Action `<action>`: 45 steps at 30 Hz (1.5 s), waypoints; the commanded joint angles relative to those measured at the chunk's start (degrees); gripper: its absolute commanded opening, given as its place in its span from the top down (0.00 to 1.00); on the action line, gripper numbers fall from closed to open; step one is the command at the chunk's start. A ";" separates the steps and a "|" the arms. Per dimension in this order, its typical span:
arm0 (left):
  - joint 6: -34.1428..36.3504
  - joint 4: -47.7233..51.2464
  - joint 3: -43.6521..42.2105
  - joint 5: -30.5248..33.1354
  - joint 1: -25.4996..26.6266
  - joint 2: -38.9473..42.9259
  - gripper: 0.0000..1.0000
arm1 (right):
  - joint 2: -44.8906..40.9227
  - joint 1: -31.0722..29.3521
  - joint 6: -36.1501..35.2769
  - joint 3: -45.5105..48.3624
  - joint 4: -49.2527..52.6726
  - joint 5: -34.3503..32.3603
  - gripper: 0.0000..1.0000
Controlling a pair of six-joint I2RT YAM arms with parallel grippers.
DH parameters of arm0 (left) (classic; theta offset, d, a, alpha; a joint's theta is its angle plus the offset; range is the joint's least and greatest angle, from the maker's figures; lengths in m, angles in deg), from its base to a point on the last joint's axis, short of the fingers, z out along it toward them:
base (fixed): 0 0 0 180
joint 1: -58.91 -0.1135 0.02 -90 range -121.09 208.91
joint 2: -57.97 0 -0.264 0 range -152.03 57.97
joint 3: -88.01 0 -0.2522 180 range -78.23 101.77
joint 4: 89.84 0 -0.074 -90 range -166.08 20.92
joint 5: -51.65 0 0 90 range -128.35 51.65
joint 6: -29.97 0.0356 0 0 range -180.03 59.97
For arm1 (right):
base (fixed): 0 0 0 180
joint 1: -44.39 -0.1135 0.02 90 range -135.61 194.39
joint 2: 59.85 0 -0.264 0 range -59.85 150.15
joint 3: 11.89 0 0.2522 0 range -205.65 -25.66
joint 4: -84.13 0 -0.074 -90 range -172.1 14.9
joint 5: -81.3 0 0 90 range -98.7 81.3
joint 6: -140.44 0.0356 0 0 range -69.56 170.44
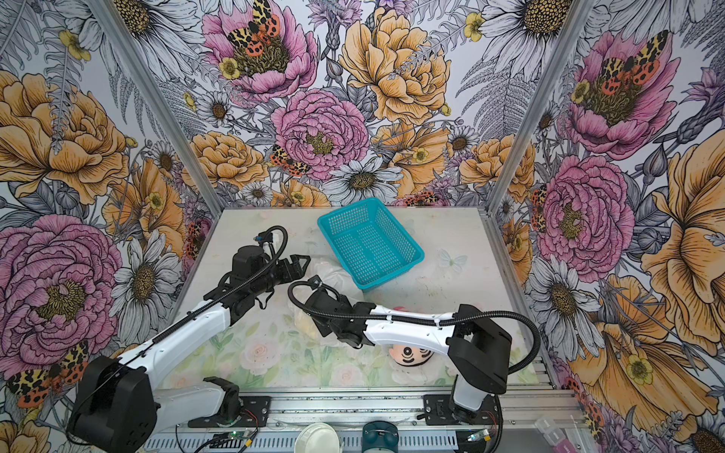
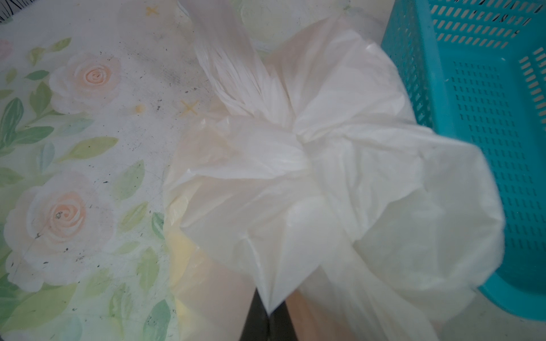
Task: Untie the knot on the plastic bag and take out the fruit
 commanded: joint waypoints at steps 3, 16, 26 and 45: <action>-0.05 -0.32 3.73 -6.40 1.75 -4.33 0.12 | -0.87 -0.82 -1.09 0.39 -1.77 -1.20 1.00; 3.30 8.36 12.82 -4.04 5.36 -18.65 0.42 | -1.03 -1.03 -0.49 0.57 -1.75 -1.32 1.00; 0.93 9.74 8.93 6.74 1.45 -11.43 1.00 | -2.64 -0.86 0.57 1.61 -1.66 -5.14 1.00; -4.55 11.06 -3.34 26.12 -5.65 12.79 1.00 | -5.50 1.89 4.54 4.64 -1.77 -9.09 1.00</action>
